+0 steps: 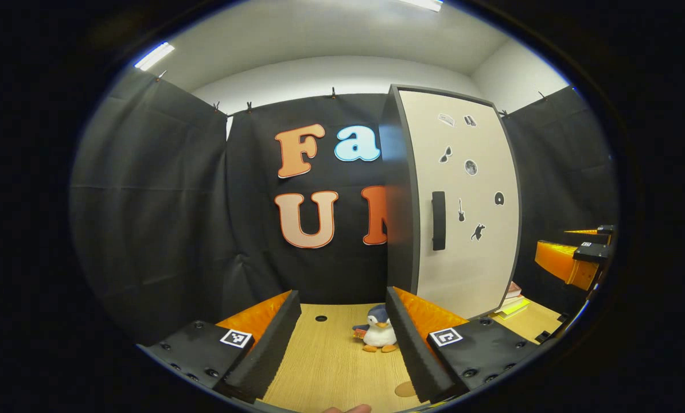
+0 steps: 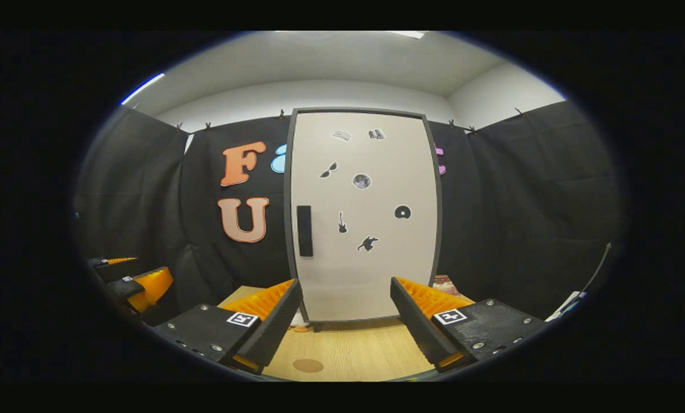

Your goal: Open the cabinet door with the right hand, grasp the bottle in the cabinet with the left hand and place it on the coaster, then close the cabinet door with the right hand.

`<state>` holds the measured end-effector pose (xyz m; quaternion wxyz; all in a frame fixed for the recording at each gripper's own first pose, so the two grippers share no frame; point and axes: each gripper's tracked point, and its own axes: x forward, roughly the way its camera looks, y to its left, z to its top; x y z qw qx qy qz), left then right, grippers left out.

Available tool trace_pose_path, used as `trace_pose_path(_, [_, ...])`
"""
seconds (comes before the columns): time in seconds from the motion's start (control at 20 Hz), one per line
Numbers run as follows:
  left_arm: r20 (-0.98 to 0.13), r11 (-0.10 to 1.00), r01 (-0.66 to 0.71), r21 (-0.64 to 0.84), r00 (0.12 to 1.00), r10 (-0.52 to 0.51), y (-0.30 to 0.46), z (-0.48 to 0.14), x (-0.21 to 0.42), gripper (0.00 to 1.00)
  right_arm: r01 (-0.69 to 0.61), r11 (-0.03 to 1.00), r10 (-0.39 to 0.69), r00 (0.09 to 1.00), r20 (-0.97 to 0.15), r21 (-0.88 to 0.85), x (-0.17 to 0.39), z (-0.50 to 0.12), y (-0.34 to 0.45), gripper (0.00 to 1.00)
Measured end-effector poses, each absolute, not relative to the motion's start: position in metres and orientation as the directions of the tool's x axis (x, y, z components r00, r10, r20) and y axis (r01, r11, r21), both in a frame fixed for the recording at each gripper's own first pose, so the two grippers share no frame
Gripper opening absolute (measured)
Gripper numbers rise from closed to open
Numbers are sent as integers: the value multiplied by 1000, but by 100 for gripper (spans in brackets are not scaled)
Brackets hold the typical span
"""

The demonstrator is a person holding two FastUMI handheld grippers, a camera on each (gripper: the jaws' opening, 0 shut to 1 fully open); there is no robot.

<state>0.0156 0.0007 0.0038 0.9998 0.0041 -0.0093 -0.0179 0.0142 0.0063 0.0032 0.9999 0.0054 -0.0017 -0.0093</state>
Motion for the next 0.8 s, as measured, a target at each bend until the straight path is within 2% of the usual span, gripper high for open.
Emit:
trace_pose_path(0.05, [17, 999, 37, 8, 999, -37, 1, 4, 17, 96, 20, 1000, -20, 1000, 2, 13, 16, 2, 8, 95])
trace_pose_path(0.1, [14, 999, 37, 8, 999, -37, 1, 2, 18, 96, 23, 1000, -23, 1000, 0, 15, 17, 2, 9, 99])
trace_pose_path(0.3, [-8, 999, 51, -8, 999, -52, 8, -10, 35, 96, 23, 1000, -23, 1000, -6, 7, 25, -1, 20, 100])
trace_pose_path(0.45, [-20, 998, 62, -19, 998, -63, 14, -18, 45, 96, 23, 1000, -23, 1000, -14, -2, 34, -3, 30, 99])
trace_pose_path(0.5, [-27, 998, 67, -17, 997, -68, 16, -20, 49, 96, 23, 1000, -23, 1000, -13, -4, 37, -3, 35, 95])
trace_pose_path(0.8, [-18, 995, 97, -31, 995, -98, 34, -24, 72, 99, 22, 999, -22, 1000, -3, -29, 80, 7, 63, 95])
